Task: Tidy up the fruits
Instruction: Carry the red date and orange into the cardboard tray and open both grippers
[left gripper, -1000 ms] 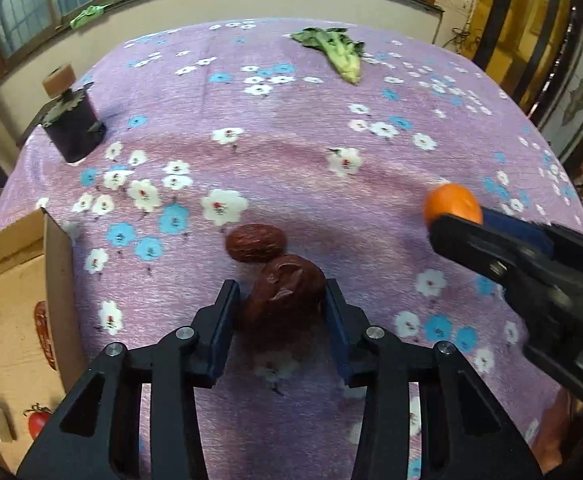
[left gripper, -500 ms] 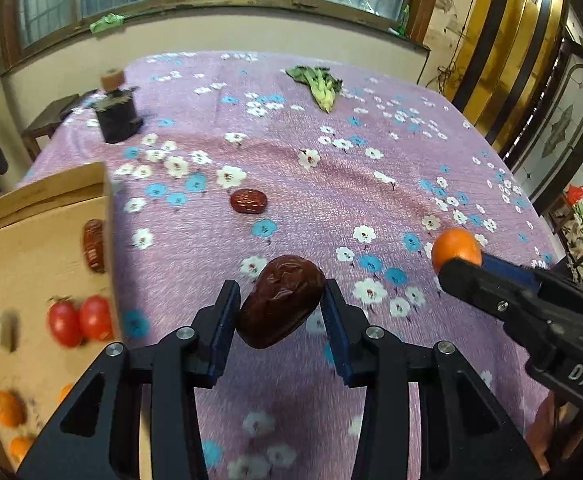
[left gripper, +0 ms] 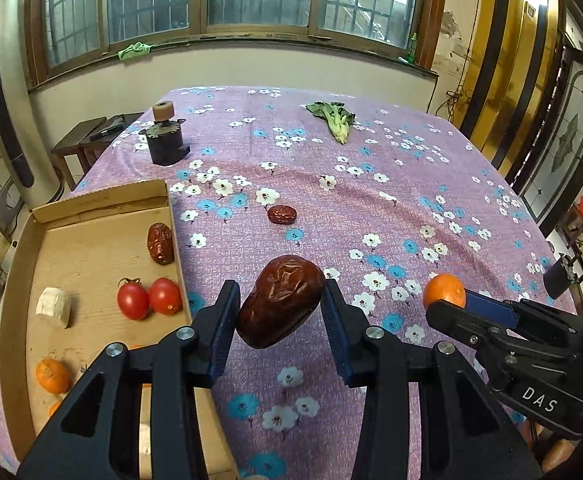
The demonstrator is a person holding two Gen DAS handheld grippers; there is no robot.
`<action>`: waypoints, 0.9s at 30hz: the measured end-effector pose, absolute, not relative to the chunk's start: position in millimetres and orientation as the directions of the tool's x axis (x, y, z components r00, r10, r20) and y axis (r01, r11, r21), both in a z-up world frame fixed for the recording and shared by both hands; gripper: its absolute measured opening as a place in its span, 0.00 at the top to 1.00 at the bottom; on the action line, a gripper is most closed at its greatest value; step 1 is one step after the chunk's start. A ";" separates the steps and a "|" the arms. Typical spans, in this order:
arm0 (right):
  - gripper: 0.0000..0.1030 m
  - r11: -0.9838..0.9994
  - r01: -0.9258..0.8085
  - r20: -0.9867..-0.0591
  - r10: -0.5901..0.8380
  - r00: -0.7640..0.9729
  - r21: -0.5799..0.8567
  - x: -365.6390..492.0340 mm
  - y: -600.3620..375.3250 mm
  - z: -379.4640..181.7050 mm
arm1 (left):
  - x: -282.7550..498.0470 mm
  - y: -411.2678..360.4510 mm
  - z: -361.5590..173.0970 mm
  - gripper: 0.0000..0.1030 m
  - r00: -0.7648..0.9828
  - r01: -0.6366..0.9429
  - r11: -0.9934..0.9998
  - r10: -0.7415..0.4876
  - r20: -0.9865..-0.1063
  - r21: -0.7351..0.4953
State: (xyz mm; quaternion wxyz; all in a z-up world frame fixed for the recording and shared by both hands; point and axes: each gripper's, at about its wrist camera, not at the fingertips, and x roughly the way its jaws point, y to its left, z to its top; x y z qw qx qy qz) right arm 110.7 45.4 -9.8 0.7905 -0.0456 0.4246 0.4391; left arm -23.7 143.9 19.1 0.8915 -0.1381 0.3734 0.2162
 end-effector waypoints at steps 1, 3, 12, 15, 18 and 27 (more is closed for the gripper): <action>0.67 0.609 -0.734 -0.711 0.656 0.254 0.300 109.0 45.9 -9.5 | -25.8 144.4 19.4 0.61 0.628 -0.492 0.866 0.287 -0.724 -0.083; 0.67 0.605 -0.740 -0.711 0.655 0.254 0.293 103.9 47.7 -8.2 | -29.9 145.3 20.1 0.61 0.628 -0.498 0.863 0.294 -0.721 -0.082; 0.67 0.583 -0.765 -0.708 0.660 0.250 0.273 88.4 61.4 -1.6 | -52.7 161.4 23.3 0.61 0.619 -0.546 0.835 0.344 -0.706 -0.072; 0.67 0.576 -0.772 -0.708 0.661 0.249 0.266 83.3 67.3 0.1 | -59.6 166.3 24.5 0.61 0.618 -0.556 0.828 0.358 -0.700 -0.068; 0.67 0.570 -0.779 -0.709 0.661 0.246 0.262 79.2 73.2 1.3 | -66.9 172.1 24.8 0.61 0.616 -0.570 0.819 0.370 -0.696 -0.069; 0.67 0.543 -0.802 -0.707 0.668 0.232 0.250 64.0 96.5 4.0 | -87.6 191.2 24.2 0.61 0.605 -0.607 0.791 0.397 -0.690 -0.078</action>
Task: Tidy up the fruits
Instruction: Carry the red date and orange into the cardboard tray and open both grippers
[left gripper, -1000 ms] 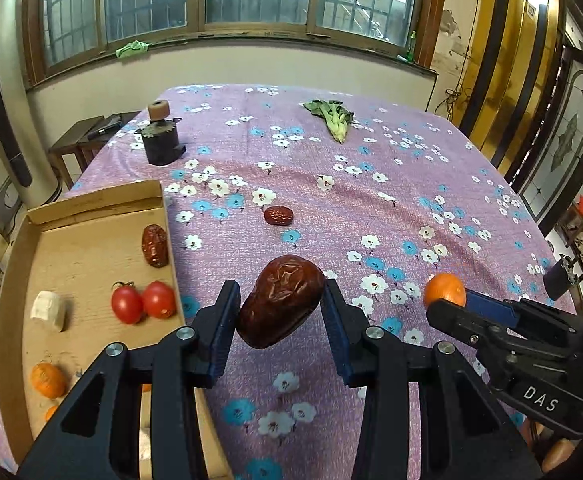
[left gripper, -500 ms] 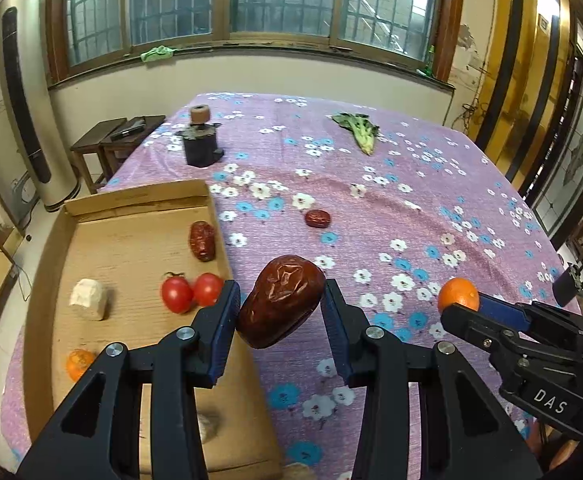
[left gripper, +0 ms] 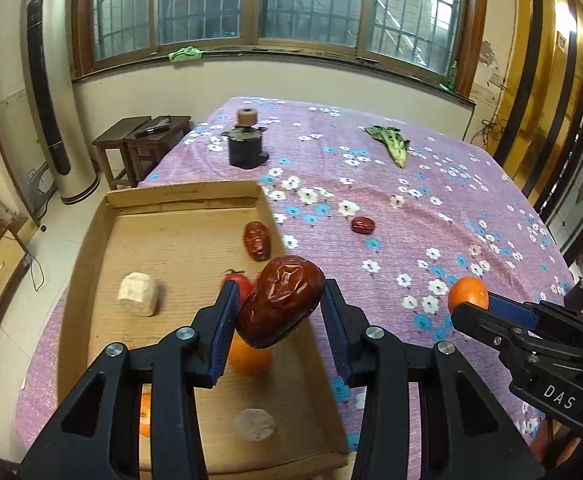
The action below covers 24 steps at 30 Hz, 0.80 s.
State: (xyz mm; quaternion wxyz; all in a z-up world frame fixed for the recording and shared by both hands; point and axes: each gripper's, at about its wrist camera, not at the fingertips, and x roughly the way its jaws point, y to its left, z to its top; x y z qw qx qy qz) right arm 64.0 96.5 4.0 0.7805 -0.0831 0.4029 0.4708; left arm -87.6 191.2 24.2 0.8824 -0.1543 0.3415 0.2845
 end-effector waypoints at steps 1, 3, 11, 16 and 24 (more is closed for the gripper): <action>0.67 0.539 -0.805 -0.708 0.668 0.230 0.248 62.3 99.0 4.1 | -89.4 193.7 23.9 0.61 0.603 -0.613 0.786 0.399 -0.691 -0.081; 0.67 0.531 -0.811 -0.709 0.669 0.224 0.245 58.7 105.2 4.3 | -94.5 199.6 22.9 0.61 0.600 -0.624 0.776 0.404 -0.691 -0.087; 0.67 0.503 -0.831 -0.712 0.673 0.202 0.240 47.2 128.2 3.9 | -107.3 217.3 17.1 0.61 0.585 -0.652 0.751 0.412 -0.698 -0.103; 0.67 0.485 -0.843 -0.720 0.669 0.186 0.233 42.7 141.4 0.7 | -114.1 229.0 13.4 0.61 0.578 -0.668 0.735 0.415 -0.702 -0.116; 0.67 0.448 -0.864 -0.724 0.672 0.155 0.231 39.2 169.9 -0.4 | -126.0 258.5 13.4 0.61 0.570 -0.694 0.706 0.420 -0.706 -0.140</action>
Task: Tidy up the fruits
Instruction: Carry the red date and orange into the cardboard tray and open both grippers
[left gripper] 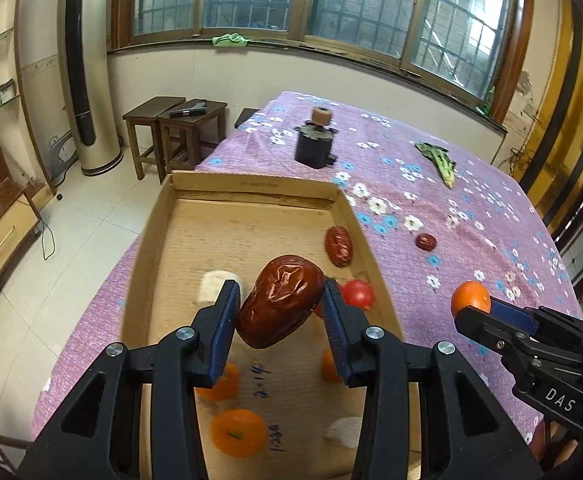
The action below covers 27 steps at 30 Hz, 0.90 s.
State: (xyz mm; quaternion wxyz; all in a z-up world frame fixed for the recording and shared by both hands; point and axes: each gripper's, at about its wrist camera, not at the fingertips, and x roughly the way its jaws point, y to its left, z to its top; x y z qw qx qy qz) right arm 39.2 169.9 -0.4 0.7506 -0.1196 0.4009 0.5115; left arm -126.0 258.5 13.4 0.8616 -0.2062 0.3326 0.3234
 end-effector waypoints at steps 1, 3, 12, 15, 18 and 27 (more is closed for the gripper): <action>0.67 0.443 -0.866 -0.724 0.673 0.151 0.231 39.4 174.6 -0.4 | -127.3 263.3 12.8 0.61 0.567 -0.698 0.701 0.420 -0.709 -0.143; 0.67 0.428 -0.874 -0.725 0.675 0.138 0.232 39.0 186.1 -1.2 | -129.6 272.0 11.3 0.61 0.561 -0.707 0.691 0.422 -0.712 -0.148; 0.67 0.366 -0.903 -0.743 0.664 0.084 0.225 34.7 237.5 -8.4 | -131.9 307.2 4.7 0.61 0.529 -0.741 0.655 0.431 -0.731 -0.149; 0.68 0.338 -0.912 -0.756 0.653 0.052 0.230 35.9 257.6 -13.0 | -126.7 320.7 4.1 0.61 0.521 -0.744 0.651 0.426 -0.740 -0.150; 0.68 0.321 -0.923 -0.769 0.637 0.045 0.213 38.8 280.4 -18.9 | -120.1 335.2 1.5 0.61 0.502 -0.753 0.643 0.425 -0.754 -0.140; 0.68 0.288 -0.942 -0.827 0.562 0.019 0.174 43.9 341.0 -46.9 | -89.6 370.2 -24.8 0.61 0.419 -0.772 0.629 0.392 -0.819 -0.094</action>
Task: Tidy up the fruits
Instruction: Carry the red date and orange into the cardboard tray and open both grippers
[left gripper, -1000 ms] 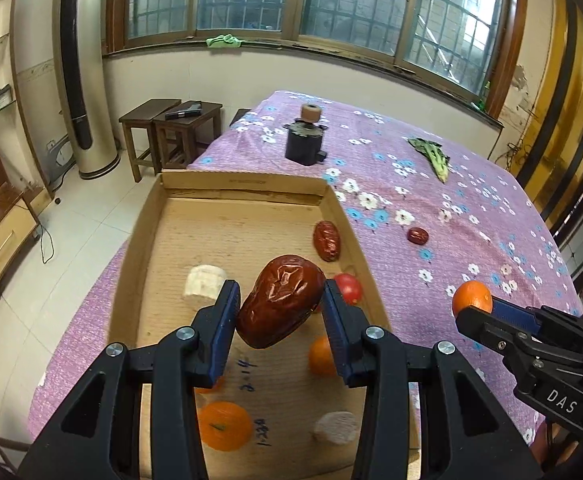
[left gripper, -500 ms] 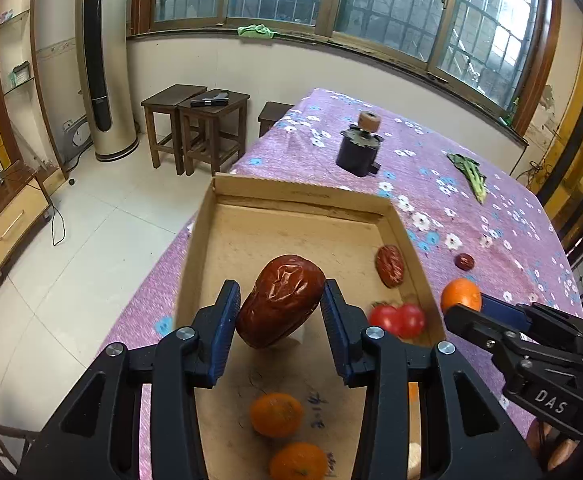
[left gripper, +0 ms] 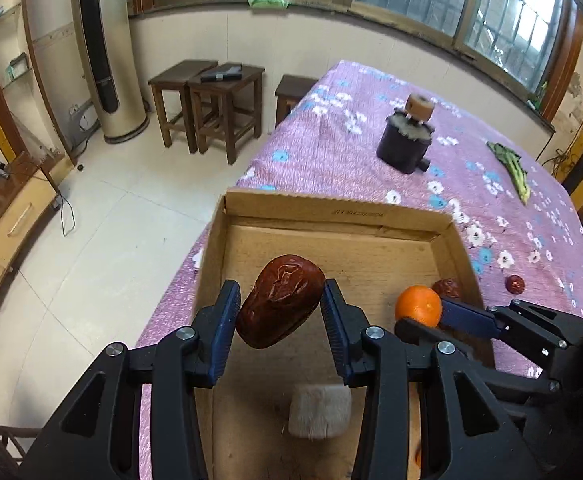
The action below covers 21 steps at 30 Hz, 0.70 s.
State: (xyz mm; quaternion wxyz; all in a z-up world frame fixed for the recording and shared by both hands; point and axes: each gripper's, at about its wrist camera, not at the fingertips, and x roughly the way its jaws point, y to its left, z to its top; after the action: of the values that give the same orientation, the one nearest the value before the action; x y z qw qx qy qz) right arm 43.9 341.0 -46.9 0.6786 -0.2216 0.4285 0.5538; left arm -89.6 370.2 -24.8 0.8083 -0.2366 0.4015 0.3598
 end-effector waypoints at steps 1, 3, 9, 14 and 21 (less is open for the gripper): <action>0.68 0.283 -0.944 -0.831 0.556 0.019 0.168 43.8 344.1 -49.1 | -86.8 371.5 -27.4 0.61 0.410 -0.773 0.629 0.386 -0.827 -0.089; 0.68 0.276 -0.948 -0.840 0.542 0.016 0.160 43.1 350.2 -54.6 | -83.3 374.3 -34.0 0.61 0.389 -0.774 0.628 0.369 -0.844 -0.083; 0.64 0.258 -0.953 -0.856 0.517 0.000 0.156 43.1 357.1 -62.5 | -77.3 373.0 -43.6 0.61 0.337 -0.778 0.627 0.354 -0.873 -0.046; 0.58 0.254 -0.955 -0.846 0.533 0.005 0.154 41.7 344.9 -56.0 | -90.0 360.0 -30.1 0.60 0.381 -0.783 0.618 0.379 -0.843 -0.076; 0.52 0.236 -0.961 -0.779 0.625 0.038 0.142 27.9 289.6 -22.2 | -130.3 311.9 11.3 0.44 0.514 -0.775 0.615 0.482 -0.710 -0.144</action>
State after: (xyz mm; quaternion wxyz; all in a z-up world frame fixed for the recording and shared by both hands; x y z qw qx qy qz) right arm 27.9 289.6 -22.2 0.6864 -0.2194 0.3830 0.5780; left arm -130.3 311.9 11.3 0.8394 -0.2287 0.3207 0.3744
